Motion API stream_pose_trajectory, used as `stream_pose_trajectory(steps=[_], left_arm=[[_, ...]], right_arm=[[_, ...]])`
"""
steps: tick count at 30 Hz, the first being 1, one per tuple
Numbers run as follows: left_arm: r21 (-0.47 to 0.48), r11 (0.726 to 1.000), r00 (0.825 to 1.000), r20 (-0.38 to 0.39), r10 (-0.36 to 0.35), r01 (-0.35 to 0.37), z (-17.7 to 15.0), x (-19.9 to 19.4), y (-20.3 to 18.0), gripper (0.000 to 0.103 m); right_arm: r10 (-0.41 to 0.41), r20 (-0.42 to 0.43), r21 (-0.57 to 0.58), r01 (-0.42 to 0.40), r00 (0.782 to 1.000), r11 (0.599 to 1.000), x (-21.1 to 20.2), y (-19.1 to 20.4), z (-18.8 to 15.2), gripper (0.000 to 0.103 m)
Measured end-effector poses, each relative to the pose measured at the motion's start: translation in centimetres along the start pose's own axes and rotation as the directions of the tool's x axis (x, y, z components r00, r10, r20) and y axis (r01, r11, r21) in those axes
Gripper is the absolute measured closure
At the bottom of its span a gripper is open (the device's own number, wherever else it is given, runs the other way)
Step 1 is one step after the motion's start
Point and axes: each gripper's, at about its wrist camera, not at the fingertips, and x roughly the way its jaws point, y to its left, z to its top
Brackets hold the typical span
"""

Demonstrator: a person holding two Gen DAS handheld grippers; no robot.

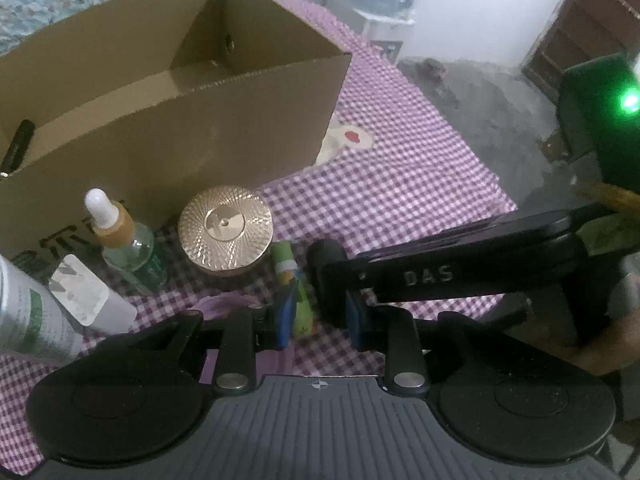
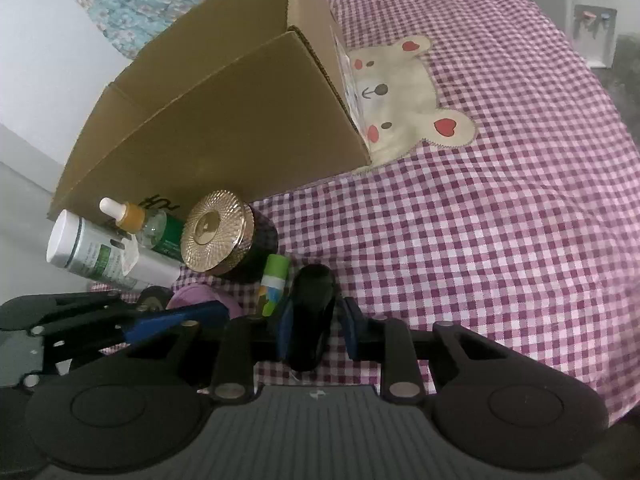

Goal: Organize rigid objects
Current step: 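Grasp the black oval case beside the green battery with the right gripper, then lift the held items with the right gripper into the box and release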

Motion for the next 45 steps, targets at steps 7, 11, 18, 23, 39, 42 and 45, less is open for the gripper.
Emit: stream_pose_trajectory(steps=[7,11,18,23,39,42,45], left_arm=[[0.014,1.0,0.999,-0.046,0.017,-0.016,0.8,2.0,-0.3,0.077],[0.025,0.999,0.997,-0.061,0.039,-0.038,1.1,2.6,-0.4,0.077],[0.009,0.999,0.997,-0.071,0.038,-0.037,1.5,2.8,-0.1,0.078],[-0.043,0.999,0.997,-0.081,-0.019,0.016,1.7,3.1,0.1,0.077],[-0.148,0.98,0.982,-0.116,-0.147,0.13,1.8,5.0,0.2,0.068],[-0.152,0.98,0.983,-0.113,-0.145,0.128,1.7,5.0,0.3,0.068],[-0.159,0.979,0.983,-0.111,-0.149,0.131,1.8,4.9,0.5,0.068]], right_arm=[[-0.076,0.024,-0.008,0.076,0.997,0.997,-2.0,-1.7,-0.2,0.083],[-0.025,0.024,0.05,0.023,0.999,0.998,-2.7,-3.3,-0.4,0.082],[0.093,0.021,0.122,-0.095,0.995,0.988,-3.5,-4.1,-0.4,0.081],[0.161,0.002,0.209,-0.157,0.987,0.965,-3.0,-4.4,-0.4,0.08],[0.304,0.007,0.4,-0.281,0.953,0.873,-3.0,-8.6,-1.6,0.073],[0.348,0.013,0.428,-0.32,0.937,0.845,-2.4,-8.6,-2.0,0.073],[0.351,0.027,0.427,-0.329,0.936,0.842,-2.3,-8.5,-2.1,0.073]])
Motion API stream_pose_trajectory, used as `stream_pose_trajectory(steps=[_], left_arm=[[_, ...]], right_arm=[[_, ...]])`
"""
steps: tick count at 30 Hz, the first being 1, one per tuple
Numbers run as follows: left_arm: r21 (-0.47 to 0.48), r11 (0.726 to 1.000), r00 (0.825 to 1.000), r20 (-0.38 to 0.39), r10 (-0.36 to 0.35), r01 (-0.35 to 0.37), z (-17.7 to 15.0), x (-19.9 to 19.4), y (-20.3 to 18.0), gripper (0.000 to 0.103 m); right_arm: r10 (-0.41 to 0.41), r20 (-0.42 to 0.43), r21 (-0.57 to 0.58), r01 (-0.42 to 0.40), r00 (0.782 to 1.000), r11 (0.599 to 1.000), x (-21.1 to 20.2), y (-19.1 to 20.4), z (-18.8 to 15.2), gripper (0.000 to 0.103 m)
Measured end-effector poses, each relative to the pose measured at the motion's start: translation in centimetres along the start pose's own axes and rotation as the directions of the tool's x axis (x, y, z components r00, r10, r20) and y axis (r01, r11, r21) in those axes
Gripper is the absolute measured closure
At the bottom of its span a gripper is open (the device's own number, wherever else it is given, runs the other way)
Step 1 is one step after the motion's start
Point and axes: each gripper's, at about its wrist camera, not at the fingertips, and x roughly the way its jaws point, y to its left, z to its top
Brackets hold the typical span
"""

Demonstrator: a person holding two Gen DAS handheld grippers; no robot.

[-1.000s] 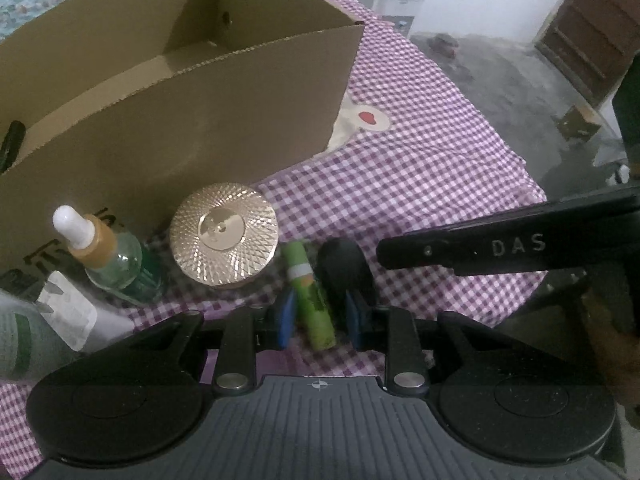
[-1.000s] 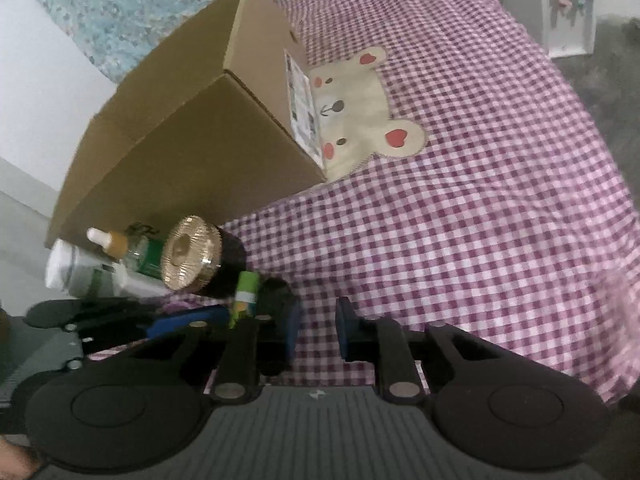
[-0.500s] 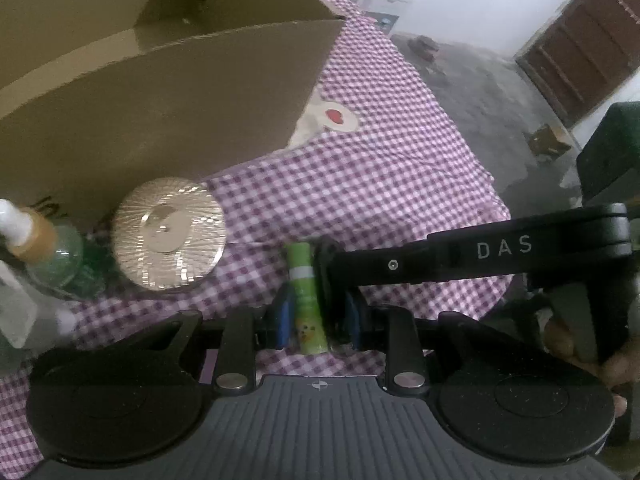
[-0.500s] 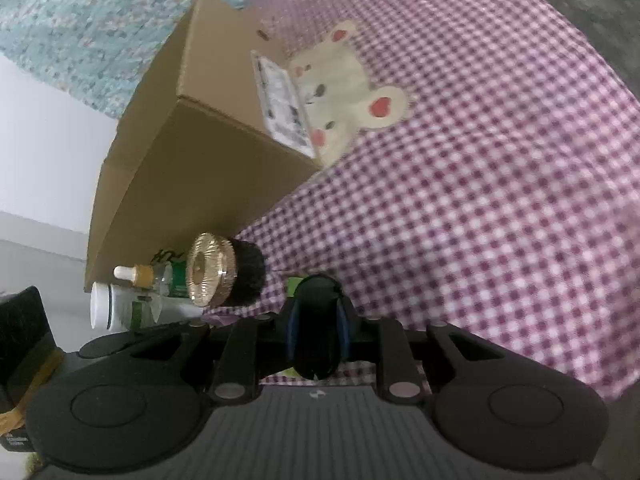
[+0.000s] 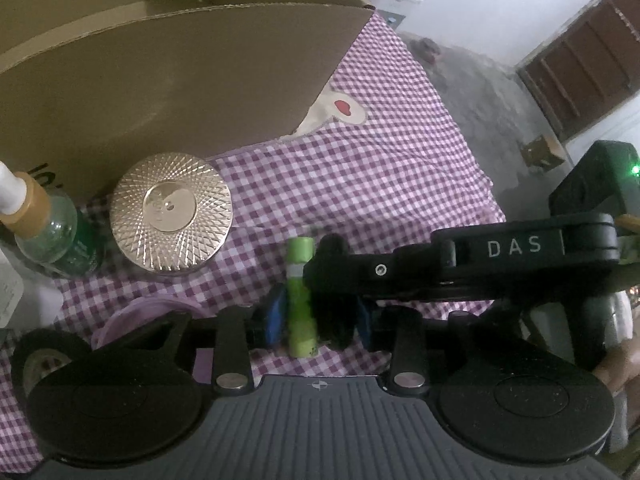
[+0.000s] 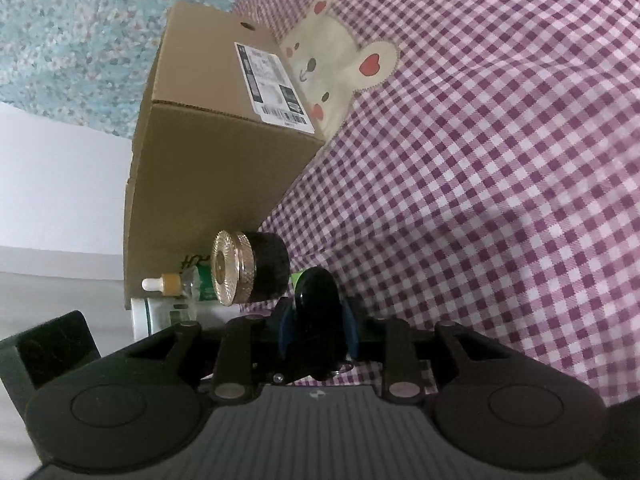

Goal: Organize rigid objects
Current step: 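Lift the held items with the right gripper into the box and release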

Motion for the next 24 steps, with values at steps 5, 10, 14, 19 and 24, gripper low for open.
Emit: stream_pose_trajectory(steps=[5,10,14,19,24], left_arm=[[-0.011,1.0,1.0,0.017,-0.009,0.009,-0.1,-0.1,0.2,0.068],[-0.015,1.0,1.0,0.028,-0.007,0.007,-0.4,-0.6,0.1,0.068],[-0.012,1.0,0.999,0.038,-0.002,0.002,-0.3,-1.1,-0.1,0.068],[-0.001,1.0,0.998,0.069,-0.007,0.007,-0.2,-2.9,-0.6,0.068],[0.021,0.999,0.99,0.139,-0.026,0.024,0.0,-6.4,-1.7,0.068]], right_arm=[[-0.003,0.026,-0.018,0.004,1.0,1.0,0.5,0.3,-0.4,0.077],[0.013,0.04,-0.007,-0.013,0.999,1.0,0.9,-0.4,-0.6,0.078],[0.02,0.048,-0.009,-0.019,0.999,1.0,0.8,-0.4,-0.6,0.077],[0.032,0.065,-0.026,-0.03,0.997,0.999,0.1,0.8,-0.6,0.077],[0.034,0.108,-0.074,-0.026,0.994,0.997,-1.9,3.8,-0.9,0.077]])
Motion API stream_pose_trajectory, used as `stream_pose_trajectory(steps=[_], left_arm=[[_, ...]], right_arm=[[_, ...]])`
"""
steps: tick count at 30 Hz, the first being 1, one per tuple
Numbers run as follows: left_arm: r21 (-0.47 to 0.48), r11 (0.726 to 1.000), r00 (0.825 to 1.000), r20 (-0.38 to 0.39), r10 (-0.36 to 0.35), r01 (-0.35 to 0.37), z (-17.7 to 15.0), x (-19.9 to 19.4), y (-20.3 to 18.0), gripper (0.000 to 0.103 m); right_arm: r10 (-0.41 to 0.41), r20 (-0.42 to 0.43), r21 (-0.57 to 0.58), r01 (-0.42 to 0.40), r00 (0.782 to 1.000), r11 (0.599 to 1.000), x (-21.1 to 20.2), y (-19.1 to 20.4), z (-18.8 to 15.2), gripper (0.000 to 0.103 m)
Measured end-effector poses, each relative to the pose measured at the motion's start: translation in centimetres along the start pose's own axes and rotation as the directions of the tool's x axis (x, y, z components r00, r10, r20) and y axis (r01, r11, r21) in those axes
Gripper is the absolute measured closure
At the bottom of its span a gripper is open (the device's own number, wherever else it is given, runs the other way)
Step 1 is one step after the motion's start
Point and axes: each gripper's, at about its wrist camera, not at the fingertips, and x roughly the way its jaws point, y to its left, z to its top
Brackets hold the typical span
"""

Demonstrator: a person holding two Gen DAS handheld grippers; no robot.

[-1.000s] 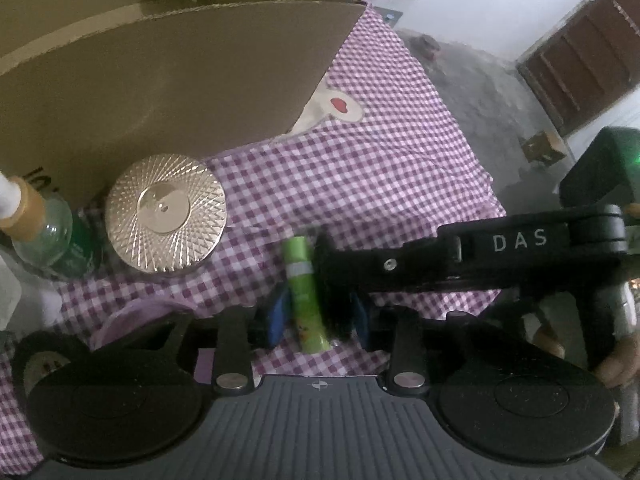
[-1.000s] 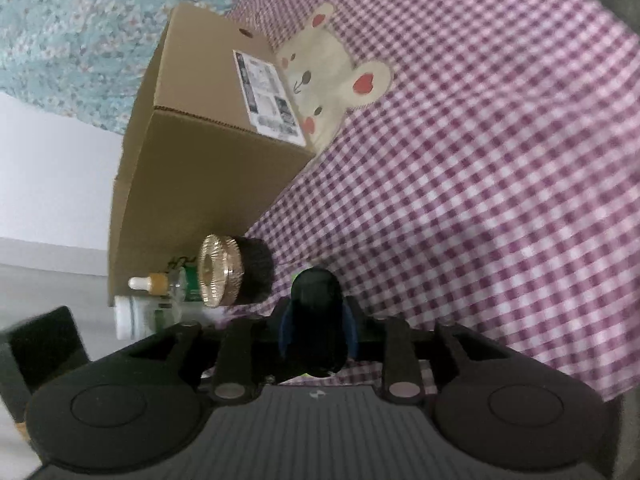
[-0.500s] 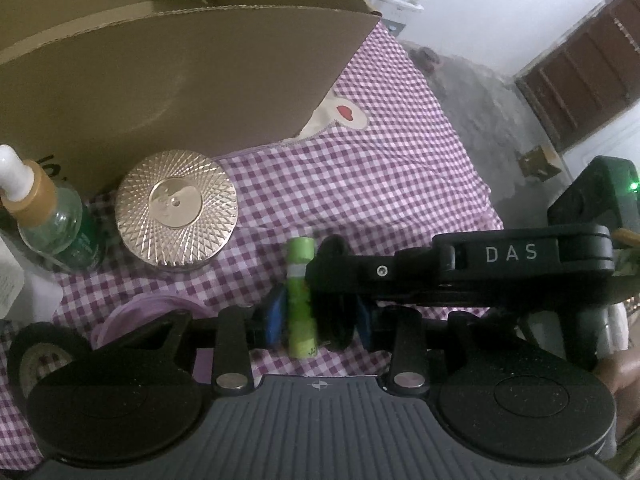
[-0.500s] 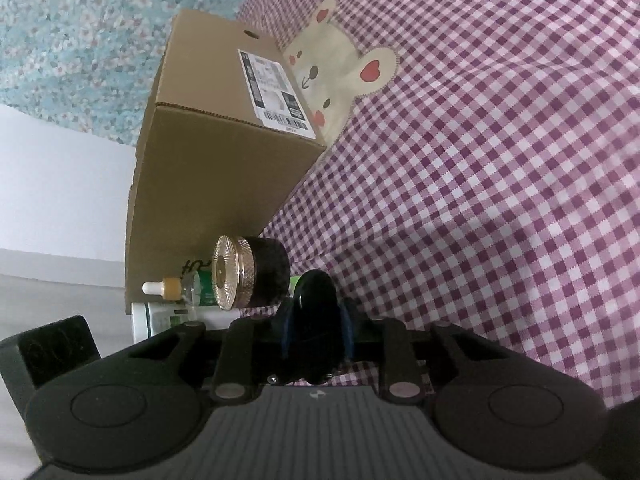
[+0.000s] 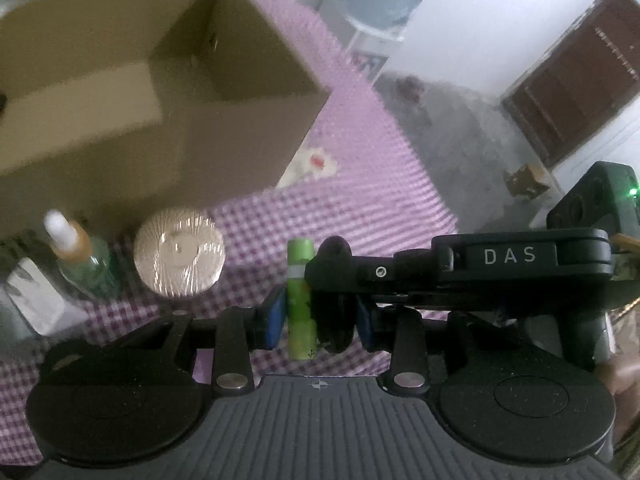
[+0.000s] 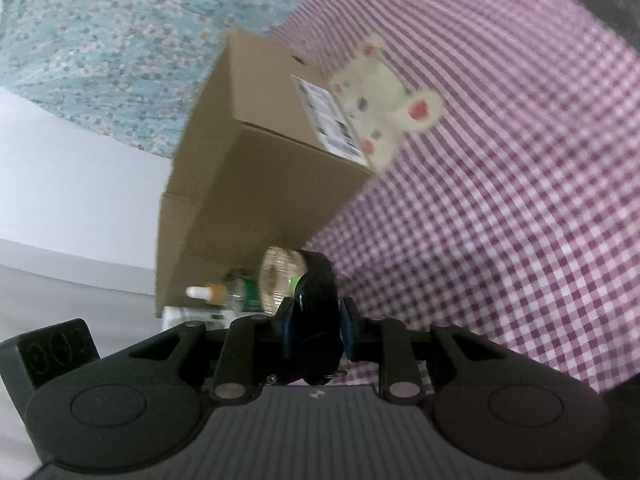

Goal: Organize rigid objects
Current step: 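Lift the held items with the right gripper into the box and release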

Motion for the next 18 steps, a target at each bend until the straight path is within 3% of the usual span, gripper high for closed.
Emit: stream_pose_trajectory(steps=[6,11,14,18], left_arm=[[0.008,1.0,0.988,0.153,0.01,-0.011,2.0,-6.7,0.0,0.068],[-0.024,0.996,0.963,0.251,0.095,-0.092,4.6,-12.1,3.1,0.068],[-0.077,0.985,0.95,0.259,0.172,-0.157,6.0,-13.7,6.2,0.068],[-0.164,0.959,0.947,0.189,0.26,-0.231,7.6,-13.1,10.9,0.068]], right_arm=[[0.029,0.045,-0.116,-0.024,0.999,0.993,-1.9,6.8,1.6,0.077],[0.082,0.01,-0.259,-0.077,0.997,0.963,0.7,14.5,4.4,0.077],[0.116,-0.066,-0.297,-0.131,0.991,0.946,4.9,18.0,6.4,0.077],[0.124,-0.198,-0.236,-0.17,0.972,0.957,12.3,20.1,9.2,0.078]])
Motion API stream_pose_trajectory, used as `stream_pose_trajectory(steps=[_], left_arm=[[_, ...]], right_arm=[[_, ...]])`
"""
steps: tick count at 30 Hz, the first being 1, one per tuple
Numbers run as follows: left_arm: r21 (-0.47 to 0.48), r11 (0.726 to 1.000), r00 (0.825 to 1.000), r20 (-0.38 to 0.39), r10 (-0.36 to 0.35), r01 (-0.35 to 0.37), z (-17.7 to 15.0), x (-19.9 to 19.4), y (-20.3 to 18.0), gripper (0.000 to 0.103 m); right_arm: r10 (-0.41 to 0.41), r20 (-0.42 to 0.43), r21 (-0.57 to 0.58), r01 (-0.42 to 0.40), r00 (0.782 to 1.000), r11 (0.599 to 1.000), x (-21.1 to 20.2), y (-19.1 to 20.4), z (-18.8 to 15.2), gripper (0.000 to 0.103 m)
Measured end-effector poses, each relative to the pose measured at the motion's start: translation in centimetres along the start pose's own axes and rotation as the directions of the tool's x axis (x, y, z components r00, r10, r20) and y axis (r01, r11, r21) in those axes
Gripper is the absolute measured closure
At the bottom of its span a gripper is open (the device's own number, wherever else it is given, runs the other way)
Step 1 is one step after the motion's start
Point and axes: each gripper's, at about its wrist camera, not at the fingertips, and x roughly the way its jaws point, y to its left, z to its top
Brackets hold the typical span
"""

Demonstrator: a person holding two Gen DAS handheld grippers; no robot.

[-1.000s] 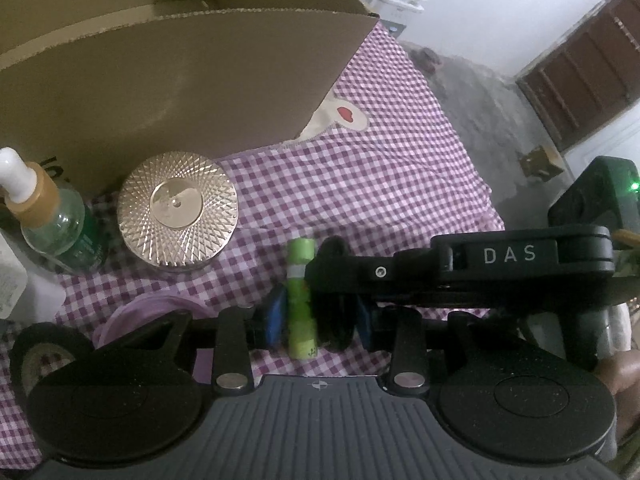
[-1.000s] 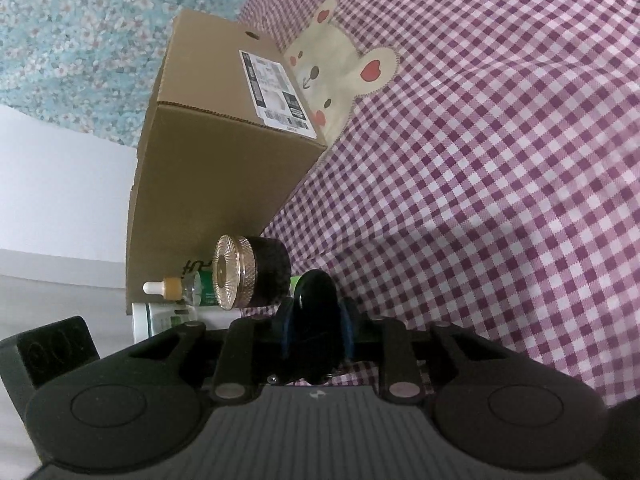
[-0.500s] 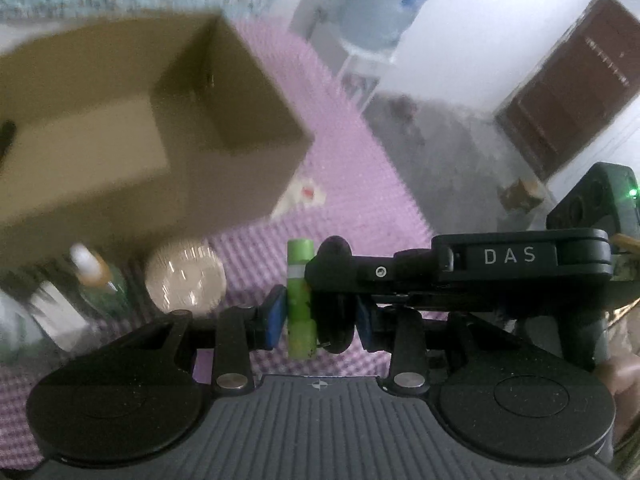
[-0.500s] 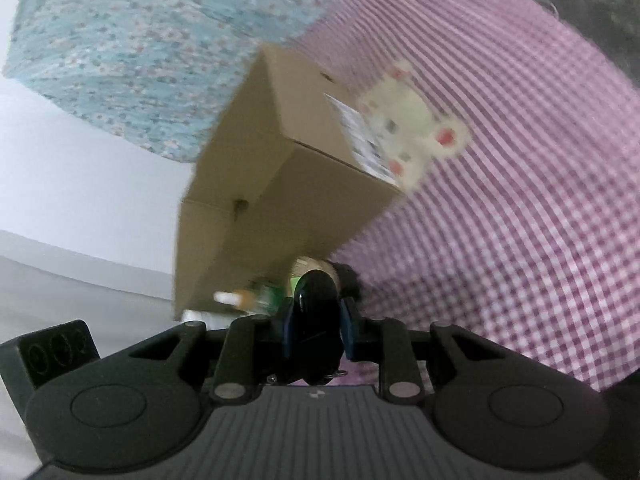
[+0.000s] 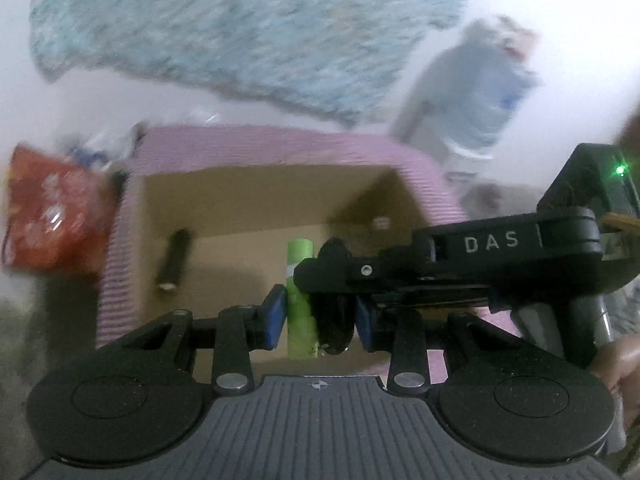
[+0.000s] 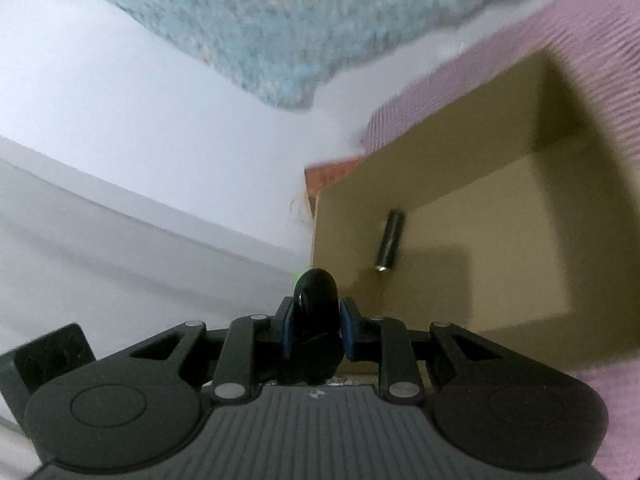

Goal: Organize rigid objects
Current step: 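Lift the held items with the right gripper into the box and release, then move the right gripper to the pink bowl and grip its rim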

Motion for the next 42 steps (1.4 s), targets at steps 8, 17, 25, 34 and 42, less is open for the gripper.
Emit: stream_pose_trajectory(steps=[8,17,25,34,42], left_arm=[[-0.029,0.986,0.973,-0.171,0.154,-0.161,0.8,5.8,4.8,0.069],[0.042,0.975,0.956,-0.192,0.222,-0.218,1.0,5.9,5.4,0.067],[-0.031,0.987,0.982,-0.115,0.151,-0.156,1.1,2.6,5.2,0.052],[-0.083,0.994,0.996,0.052,0.073,-0.069,-1.1,-5.5,3.6,0.037],[-0.065,0.998,0.989,0.147,0.006,0.003,-6.4,-9.7,1.4,0.015]], right_arm=[[0.0,-0.201,0.204,0.042,0.98,0.978,12.0,-4.5,3.6,0.077],[-0.051,-0.274,0.272,0.128,0.96,0.954,15.8,-6.1,3.1,0.061],[-0.095,-0.234,0.24,0.153,0.967,0.959,13.8,-5.0,3.1,0.038],[-0.012,-0.094,0.198,0.031,0.995,0.98,4.9,-2.4,1.3,0.038],[-0.006,0.122,0.087,-0.005,0.992,0.996,-8.5,-1.7,-5.9,0.031]])
